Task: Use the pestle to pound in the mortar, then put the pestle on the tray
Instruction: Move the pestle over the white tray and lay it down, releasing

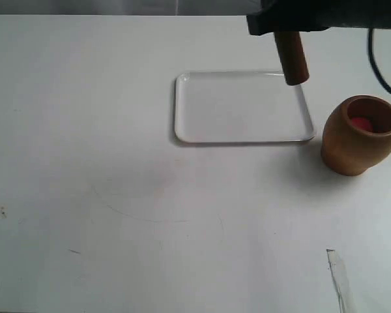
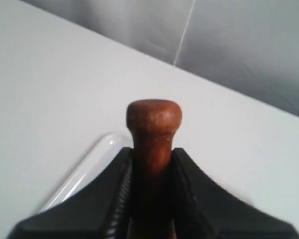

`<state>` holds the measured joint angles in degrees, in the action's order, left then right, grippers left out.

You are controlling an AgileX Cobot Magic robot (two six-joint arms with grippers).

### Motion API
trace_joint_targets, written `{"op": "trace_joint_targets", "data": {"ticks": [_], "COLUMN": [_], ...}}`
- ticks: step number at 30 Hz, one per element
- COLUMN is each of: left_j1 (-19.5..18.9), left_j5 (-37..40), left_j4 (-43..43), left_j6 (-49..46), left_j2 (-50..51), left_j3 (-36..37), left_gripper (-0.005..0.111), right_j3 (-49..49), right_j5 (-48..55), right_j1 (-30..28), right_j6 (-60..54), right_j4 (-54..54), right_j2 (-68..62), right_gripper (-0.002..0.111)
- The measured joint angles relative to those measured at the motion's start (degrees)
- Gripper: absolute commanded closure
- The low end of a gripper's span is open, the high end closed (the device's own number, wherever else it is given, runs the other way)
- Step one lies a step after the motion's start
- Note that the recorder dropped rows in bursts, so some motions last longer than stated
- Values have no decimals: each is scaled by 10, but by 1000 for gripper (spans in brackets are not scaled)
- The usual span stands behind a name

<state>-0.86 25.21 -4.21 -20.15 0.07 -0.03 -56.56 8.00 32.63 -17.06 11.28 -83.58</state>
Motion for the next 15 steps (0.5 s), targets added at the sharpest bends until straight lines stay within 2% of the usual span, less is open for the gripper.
{"op": "trace_joint_targets", "data": {"ticks": [11, 15], "left_j1": [0, 0], "left_j5": [0, 0], "left_j4": [0, 0], "left_j6": [0, 0], "left_j2": [0, 0], "left_j3": [0, 0], "left_gripper": [107, 107], "right_j3": [-164, -202], "right_j5": [141, 153], "right_j1": [0, 0], "right_j6": [1, 1], "right_j4": [22, 22], "right_j2": [-251, -316], "right_gripper": [108, 108]}}
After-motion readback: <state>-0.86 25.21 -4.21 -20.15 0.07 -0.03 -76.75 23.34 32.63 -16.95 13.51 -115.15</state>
